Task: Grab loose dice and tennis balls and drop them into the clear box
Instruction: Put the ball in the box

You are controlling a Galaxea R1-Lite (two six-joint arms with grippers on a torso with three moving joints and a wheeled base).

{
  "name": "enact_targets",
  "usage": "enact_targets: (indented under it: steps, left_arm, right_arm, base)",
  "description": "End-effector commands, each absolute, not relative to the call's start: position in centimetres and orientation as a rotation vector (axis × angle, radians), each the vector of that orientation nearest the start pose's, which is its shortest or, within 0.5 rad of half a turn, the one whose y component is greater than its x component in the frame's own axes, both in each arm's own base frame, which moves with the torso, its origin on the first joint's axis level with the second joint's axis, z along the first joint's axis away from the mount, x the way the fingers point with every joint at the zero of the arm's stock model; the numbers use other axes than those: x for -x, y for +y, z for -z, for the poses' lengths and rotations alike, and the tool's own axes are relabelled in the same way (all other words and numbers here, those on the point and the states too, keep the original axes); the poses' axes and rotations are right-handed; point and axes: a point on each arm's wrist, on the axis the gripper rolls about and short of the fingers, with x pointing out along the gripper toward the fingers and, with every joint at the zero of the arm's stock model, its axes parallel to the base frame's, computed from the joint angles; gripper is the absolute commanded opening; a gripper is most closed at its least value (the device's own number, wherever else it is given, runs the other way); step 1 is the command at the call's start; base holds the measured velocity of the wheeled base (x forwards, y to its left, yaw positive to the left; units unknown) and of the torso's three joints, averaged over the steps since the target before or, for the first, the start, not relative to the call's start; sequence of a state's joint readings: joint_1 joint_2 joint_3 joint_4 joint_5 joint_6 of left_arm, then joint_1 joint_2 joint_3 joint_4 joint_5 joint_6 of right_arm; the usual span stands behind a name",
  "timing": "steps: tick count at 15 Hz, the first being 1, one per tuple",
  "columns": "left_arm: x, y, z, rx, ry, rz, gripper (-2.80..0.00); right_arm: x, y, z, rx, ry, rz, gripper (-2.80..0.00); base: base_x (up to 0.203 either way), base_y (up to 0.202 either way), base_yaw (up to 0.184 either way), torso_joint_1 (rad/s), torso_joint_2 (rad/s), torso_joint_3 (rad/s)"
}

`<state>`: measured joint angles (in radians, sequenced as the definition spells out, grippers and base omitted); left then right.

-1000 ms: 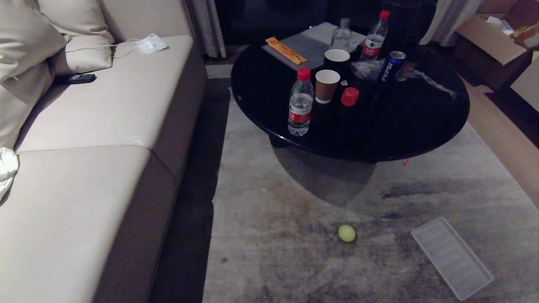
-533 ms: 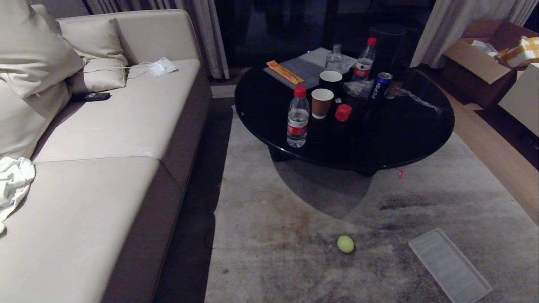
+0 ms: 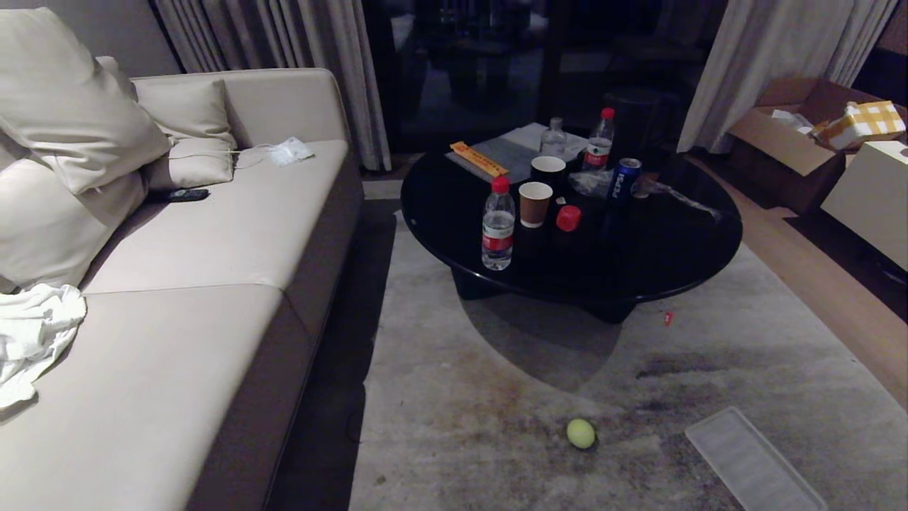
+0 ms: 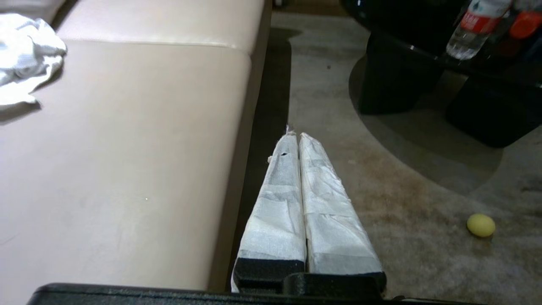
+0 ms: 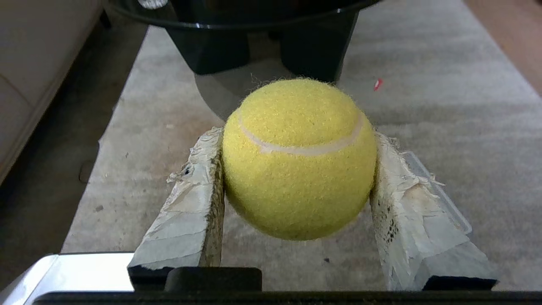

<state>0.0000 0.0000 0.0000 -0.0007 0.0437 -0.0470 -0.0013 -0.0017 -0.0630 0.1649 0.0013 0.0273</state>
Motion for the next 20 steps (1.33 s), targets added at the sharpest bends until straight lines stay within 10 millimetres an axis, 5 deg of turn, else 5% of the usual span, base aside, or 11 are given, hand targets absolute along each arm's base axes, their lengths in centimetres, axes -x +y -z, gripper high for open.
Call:
enact_targets:
  steps: [1, 11, 20]
  left_arm:
    - [2.26, 0.10, -7.51, 0.049, 0.002, -0.045, -2.80]
    - [2.26, 0.10, -7.51, 0.043, 0.002, -0.043, -2.80]
    - [2.26, 0.09, -7.51, 0.035, 0.002, -0.041, -2.80]
  right_arm:
    - [2.84, 0.01, -7.58, -0.028, 0.103, 0.001, -2.80]
    - [2.84, 0.00, -7.58, -0.028, 0.103, 0.000, -2.80]
    - [2.84, 0.00, -7.58, -0.028, 0.103, 0.000, -2.80]
  base:
    - [0.000, 0.000, 0.000, -0.002, 0.00, 0.207]
    - [0.000, 0.000, 0.000, 0.002, 0.00, 0.196]
    - [-0.043, 0.000, 0.001, 0.002, 0.00, 0.020]
